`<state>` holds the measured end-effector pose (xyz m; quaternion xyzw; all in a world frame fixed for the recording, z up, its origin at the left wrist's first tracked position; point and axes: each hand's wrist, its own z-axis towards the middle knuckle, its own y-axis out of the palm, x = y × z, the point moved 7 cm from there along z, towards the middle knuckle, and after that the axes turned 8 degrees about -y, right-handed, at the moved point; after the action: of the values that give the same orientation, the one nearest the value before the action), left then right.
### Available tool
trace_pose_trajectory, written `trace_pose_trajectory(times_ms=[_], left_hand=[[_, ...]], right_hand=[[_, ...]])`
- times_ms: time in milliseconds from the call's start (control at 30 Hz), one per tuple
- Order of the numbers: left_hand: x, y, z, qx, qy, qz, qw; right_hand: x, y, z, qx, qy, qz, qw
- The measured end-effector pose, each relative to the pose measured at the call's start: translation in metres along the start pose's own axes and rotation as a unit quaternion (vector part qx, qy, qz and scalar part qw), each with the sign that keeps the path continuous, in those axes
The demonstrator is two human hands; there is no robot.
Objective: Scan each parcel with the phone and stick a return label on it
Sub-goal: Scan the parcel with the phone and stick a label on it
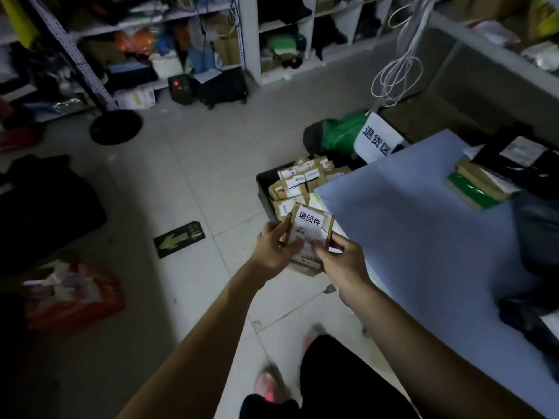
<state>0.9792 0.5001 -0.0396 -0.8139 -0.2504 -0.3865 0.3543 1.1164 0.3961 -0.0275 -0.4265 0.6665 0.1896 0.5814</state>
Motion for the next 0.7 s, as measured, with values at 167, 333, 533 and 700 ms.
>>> trace_pose_trajectory(times_ms=[167,333,533,700], left_hand=[[-0.014,-0.049,0.108,-0.01,-0.024,0.058,0.998],[-0.026,-0.088,0.233,-0.01,-0.062,0.112,0.992],[0.003,-0.093,0.376,-0.076,-0.052,0.177,0.98],[0.029,-0.059,0.491,-0.179,-0.026,0.201,0.963]], right_hand=[[0.005,0.07,0.098,-0.024,0.025,-0.043,0.998],[0.011,0.137,0.202,-0.011,0.06,-0.033,0.998],[0.015,0.159,0.326,0.031,0.126,-0.065,0.989],[0.037,0.147,0.422,0.111,0.163,-0.054,0.979]])
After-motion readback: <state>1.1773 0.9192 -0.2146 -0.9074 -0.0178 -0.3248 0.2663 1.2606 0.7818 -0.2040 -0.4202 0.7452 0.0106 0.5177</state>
